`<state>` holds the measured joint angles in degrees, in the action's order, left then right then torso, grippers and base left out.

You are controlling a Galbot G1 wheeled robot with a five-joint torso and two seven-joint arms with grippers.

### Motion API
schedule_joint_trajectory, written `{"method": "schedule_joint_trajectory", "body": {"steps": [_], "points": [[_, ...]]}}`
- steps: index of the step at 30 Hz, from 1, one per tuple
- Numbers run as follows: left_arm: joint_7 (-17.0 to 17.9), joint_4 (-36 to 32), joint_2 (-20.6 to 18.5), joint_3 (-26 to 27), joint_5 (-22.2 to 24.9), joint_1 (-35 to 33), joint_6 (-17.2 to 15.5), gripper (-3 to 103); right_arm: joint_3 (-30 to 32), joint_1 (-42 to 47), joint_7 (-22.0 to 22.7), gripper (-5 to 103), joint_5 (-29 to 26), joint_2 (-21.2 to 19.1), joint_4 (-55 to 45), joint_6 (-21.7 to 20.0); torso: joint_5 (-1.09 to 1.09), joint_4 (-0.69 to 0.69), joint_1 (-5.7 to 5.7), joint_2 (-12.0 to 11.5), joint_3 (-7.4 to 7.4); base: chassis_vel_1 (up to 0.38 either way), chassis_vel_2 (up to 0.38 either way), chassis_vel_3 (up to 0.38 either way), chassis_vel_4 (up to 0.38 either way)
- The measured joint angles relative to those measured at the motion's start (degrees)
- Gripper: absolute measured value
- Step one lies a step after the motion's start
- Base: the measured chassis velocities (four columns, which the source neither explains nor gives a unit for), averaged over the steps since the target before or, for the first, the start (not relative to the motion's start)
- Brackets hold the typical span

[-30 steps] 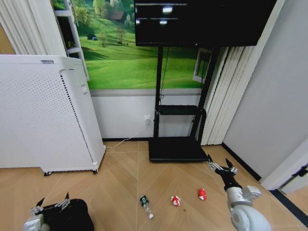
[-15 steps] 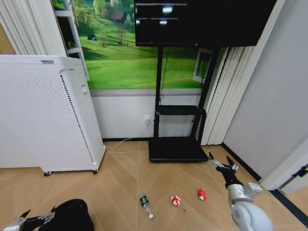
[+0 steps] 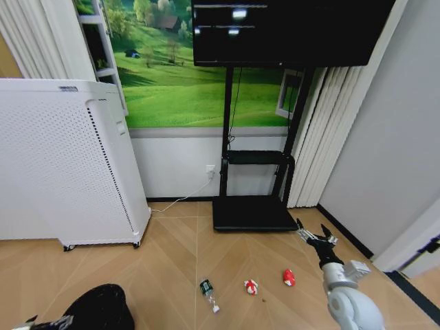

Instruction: Pick up the trash bin and place the garbage on the floor into it.

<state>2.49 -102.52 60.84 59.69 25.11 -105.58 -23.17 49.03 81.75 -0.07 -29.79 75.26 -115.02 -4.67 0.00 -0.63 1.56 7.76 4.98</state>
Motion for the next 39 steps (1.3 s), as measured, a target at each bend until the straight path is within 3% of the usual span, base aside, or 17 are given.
{"method": "schedule_joint_trajectory", "body": {"steps": [3,9,11,15,18,19,24,27,34,39], "points": [[-0.1,1.4,0.2,-1.8,-0.1,1.6,-0.7,102,-0.2,-0.1,0.0,100,0.2,0.0,0.2,0.0,-0.01,-0.03,0.00,0.0,0.01,0.000,0.000,0.000,0.000],[-1.5,4.1,0.9,-5.5,-1.7,4.7,-2.2,95,-0.1,0.1,0.1,100,0.4,-0.1,0.5,0.0,0.00,-0.02,0.01,0.0,0.02,0.000,0.000,0.000,0.000],[-3.3,5.4,1.2,-5.7,-3.6,5.0,-2.0,85,0.0,0.2,0.1,100,0.5,-0.1,0.5,0.0,0.00,-0.02,0.01,0.0,0.03,0.000,0.000,0.000,0.000],[-3.8,5.8,1.3,-5.7,-4.4,5.0,-1.6,75,0.0,0.3,0.1,100,0.5,-0.1,0.4,0.0,0.05,-0.01,0.01,0.1,0.03,0.000,0.000,0.000,0.000],[-4.0,6.3,1.5,-5.5,-4.9,5.3,-0.7,58,0.0,0.4,0.1,100,0.6,-0.1,0.2,0.0,0.07,-0.01,0.01,0.1,0.03,0.000,0.000,0.000,0.000],[-4.0,6.3,1.5,-5.5,-4.9,5.3,-0.7,58,0.0,0.4,0.1,100,0.6,-0.1,0.2,0.0,0.07,-0.01,0.01,0.1,0.03,0.000,0.000,0.000,0.000],[-4.5,6.1,1.6,-5.5,-4.7,5.5,0.0,36,0.0,0.5,0.2,100,0.6,-0.1,0.2,0.1,0.01,-0.02,0.01,0.1,0.04,0.000,0.000,0.000,0.000],[-4.5,5.7,1.6,-5.4,-4.6,5.5,0.0,32,0.0,0.5,0.2,100,0.7,-0.1,0.2,0.2,-0.03,-0.03,0.01,0.1,0.04,0.000,0.000,0.000,0.000],[-3.3,0.0,2.7,-5.2,-2.2,5.7,1.8,11,-0.1,0.4,0.2,100,0.8,0.0,0.2,0.3,0.00,-0.02,0.02,0.1,0.05,0.000,0.000,0.000,0.000],[-2.2,-5.5,4.1,-5.3,-2.1,6.1,2.2,5,-0.2,0.3,0.2,100,1.1,0.0,0.4,0.5,0.01,-0.02,0.02,0.1,0.05,0.000,0.000,0.000,0.000]]}}
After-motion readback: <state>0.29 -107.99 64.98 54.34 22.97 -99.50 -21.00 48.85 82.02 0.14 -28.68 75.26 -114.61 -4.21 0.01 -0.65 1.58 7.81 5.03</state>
